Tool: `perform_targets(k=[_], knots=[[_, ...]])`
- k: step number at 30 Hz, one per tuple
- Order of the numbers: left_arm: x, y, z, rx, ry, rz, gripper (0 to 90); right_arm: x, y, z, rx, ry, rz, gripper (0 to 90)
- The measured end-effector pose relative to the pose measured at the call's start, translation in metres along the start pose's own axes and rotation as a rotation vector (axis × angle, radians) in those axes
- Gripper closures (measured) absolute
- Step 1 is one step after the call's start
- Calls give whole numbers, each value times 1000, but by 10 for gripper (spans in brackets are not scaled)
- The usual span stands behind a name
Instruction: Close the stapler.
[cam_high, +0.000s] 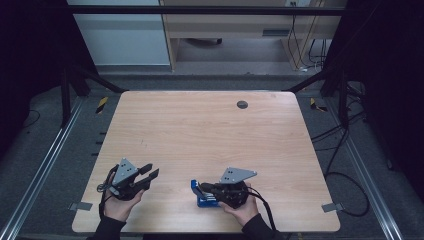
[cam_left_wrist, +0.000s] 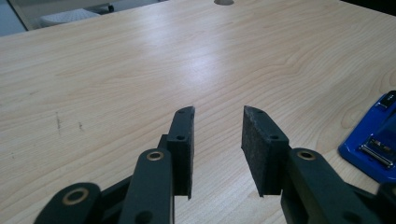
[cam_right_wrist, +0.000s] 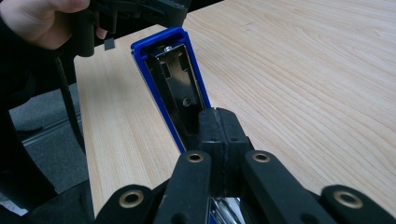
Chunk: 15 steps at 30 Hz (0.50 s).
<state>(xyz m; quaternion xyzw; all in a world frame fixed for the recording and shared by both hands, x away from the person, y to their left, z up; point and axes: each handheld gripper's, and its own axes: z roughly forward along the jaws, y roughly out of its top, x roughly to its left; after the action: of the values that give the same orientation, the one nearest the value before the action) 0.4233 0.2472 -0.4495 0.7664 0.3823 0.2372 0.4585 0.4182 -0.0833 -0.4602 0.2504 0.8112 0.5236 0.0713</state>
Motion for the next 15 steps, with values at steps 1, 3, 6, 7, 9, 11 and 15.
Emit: perform_targets(k=[1,3,6,7,9,11,15], knots=[[0,0,0,1,-2,2,647,0,0,-1,-1,-5,1,900],[-1,0,1,5,-1,6,647,-1,-1,-3,-1,-7,6,900],[-1,0,1,7,0,10,644,-2,-1,-5,-4,-15,8,900],[-1,0,1,7,-1,10,642,-2,-1,-6,-4,-17,11,900],[-1,0,1,8,2,13,636,-3,-2,-8,-3,-22,16,900],[-1,0,1,9,3,12,636,-5,-3,-11,-4,-27,16,900],[-1,0,0,6,4,14,635,-5,-4,-12,-3,-28,18,900]])
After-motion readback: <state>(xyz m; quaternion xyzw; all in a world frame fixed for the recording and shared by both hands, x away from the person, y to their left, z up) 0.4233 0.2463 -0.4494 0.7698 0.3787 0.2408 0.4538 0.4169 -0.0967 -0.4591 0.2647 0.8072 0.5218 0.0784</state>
